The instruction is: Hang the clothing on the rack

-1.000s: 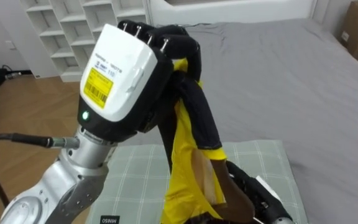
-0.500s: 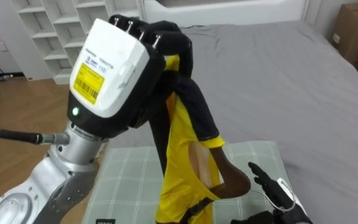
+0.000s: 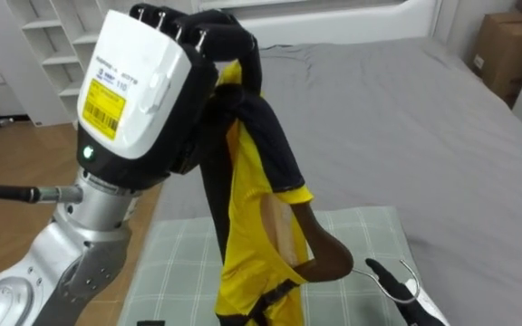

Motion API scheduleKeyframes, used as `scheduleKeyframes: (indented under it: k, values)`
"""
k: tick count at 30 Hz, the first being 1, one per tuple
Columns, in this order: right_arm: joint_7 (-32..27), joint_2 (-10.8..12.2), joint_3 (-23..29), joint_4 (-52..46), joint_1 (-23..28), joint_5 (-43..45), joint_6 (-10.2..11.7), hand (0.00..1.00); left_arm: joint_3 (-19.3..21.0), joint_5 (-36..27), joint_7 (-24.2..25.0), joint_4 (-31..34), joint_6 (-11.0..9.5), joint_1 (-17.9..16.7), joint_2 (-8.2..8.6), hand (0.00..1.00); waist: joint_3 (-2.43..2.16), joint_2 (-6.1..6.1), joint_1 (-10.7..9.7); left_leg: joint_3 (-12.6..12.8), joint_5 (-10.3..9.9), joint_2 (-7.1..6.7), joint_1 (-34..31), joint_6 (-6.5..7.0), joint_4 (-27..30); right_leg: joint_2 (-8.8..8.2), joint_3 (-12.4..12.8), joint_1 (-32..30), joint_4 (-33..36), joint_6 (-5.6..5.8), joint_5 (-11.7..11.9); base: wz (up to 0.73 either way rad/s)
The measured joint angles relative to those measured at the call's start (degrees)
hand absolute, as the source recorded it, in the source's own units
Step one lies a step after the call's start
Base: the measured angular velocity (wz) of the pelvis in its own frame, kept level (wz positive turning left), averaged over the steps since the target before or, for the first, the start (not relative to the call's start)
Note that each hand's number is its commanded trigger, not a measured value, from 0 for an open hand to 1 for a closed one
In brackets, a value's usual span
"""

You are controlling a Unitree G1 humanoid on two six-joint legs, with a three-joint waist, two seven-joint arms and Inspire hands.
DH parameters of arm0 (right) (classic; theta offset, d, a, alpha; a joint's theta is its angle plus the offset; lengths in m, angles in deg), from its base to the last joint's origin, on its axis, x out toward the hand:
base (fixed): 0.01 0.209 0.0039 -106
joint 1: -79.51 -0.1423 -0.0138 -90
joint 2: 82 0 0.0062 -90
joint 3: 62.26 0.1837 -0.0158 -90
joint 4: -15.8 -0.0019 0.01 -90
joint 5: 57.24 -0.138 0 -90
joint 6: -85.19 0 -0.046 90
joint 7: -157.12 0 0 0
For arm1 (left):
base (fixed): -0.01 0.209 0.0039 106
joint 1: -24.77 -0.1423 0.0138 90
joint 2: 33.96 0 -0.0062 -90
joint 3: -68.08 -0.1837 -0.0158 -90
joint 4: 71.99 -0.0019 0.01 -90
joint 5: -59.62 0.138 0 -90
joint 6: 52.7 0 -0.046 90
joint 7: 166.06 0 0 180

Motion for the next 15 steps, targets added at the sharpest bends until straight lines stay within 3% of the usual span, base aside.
scheduleKeyframes:
  k: [8,15]
  values:
    - [3.01,0.76,-0.25,-1.04,0.01,-9.9,-0.05,0.0,0.0,0.02,-0.02,0.0,0.01,0.05,0.43,1.0,0.03,0.6,-0.86,0.44,0.0,0.03,0.13,0.0,0.06,0.0,0.02,-0.02,0.09,-0.01,0.01,-0.02]
    - [6.35,2.4,-4.38,-9.52,0.41,-17.94,-0.01,0.0,-0.08,-0.02,-0.02,-1.46,0.0,0.06,1.47,1.0,0.47,1.01,-0.24,0.54,0.0,0.07,0.98,0.0,-0.09,0.03,0.11,0.33,0.19,-0.02,0.02,0.0]
